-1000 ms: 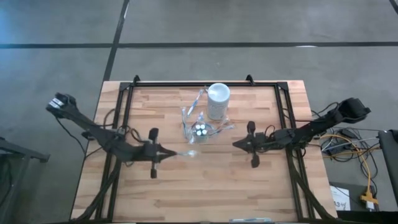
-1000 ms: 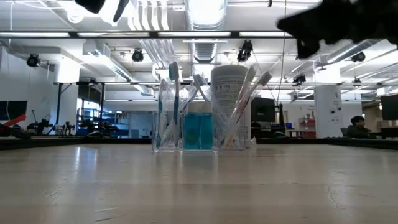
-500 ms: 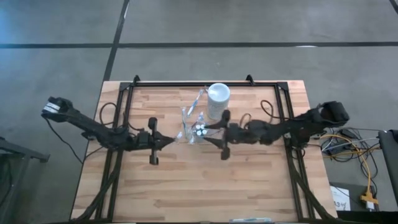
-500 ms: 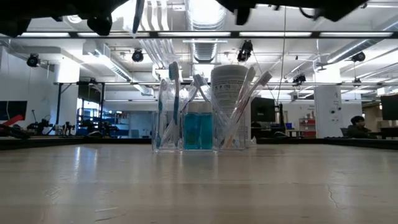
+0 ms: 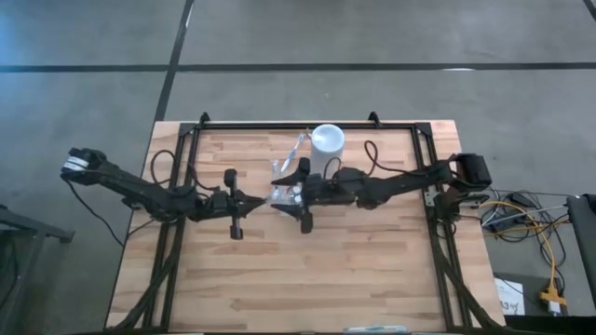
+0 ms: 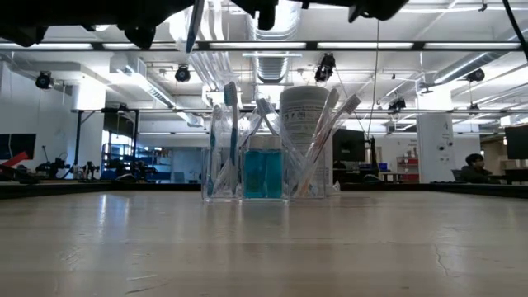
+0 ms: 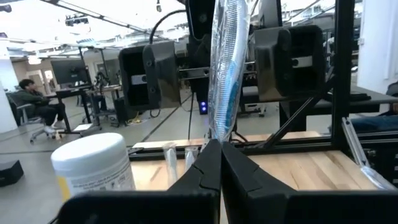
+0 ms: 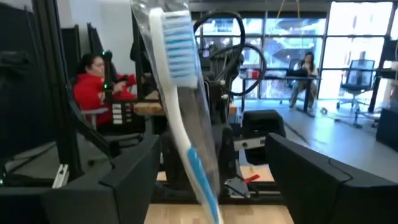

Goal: Pick & Place toothbrushing station
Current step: Put the blue toothbrush into the transparent organizer

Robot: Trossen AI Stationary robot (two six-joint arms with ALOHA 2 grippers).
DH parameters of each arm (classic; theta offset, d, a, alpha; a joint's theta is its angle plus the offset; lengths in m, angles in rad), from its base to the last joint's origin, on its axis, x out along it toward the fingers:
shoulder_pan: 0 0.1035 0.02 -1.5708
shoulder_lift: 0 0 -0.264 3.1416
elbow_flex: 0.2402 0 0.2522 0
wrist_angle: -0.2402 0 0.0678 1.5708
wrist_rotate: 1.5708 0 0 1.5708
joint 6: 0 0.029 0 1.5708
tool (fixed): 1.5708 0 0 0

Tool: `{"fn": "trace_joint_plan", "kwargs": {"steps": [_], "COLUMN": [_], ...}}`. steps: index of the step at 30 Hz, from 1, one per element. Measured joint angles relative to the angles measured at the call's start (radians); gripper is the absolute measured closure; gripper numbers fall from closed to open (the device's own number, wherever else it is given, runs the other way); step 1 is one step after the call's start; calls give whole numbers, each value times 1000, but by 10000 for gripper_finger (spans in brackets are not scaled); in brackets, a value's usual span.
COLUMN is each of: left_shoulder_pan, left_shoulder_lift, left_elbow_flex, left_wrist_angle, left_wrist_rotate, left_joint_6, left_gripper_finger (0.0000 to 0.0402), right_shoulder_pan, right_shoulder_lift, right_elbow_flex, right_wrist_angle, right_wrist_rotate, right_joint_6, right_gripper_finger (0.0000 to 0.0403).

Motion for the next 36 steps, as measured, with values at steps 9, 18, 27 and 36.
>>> {"fn": "trace_joint_plan", "kwargs": {"steps": [9,18,27,36], "left_shoulder_pan": [4,9,6,-16], "left_shoulder_lift": [0,1,-6,-81], "left_elbow_flex": [0,1,-2,-3], "left_wrist_angle": [-13,-46,-110,-281], "left_wrist_rotate": [-2,3,17,83], "left_joint_6": [-32,-70,-84,-125], "left_gripper_finger": [401,401,362,327], "right_shoulder_pan": [0,-1,-20,-54], "right_shoulder_lift": [5,5,-65,-124], "right_elbow_flex": [62,73,73,74], "right_wrist_angle": [-74,-140,-317,-448], "right_wrist_rotate": [-20,-83,-71,-26], "right_joint_6": [-6,-35,-78,-85], "right_gripper_finger": [205,376,390,392]}}
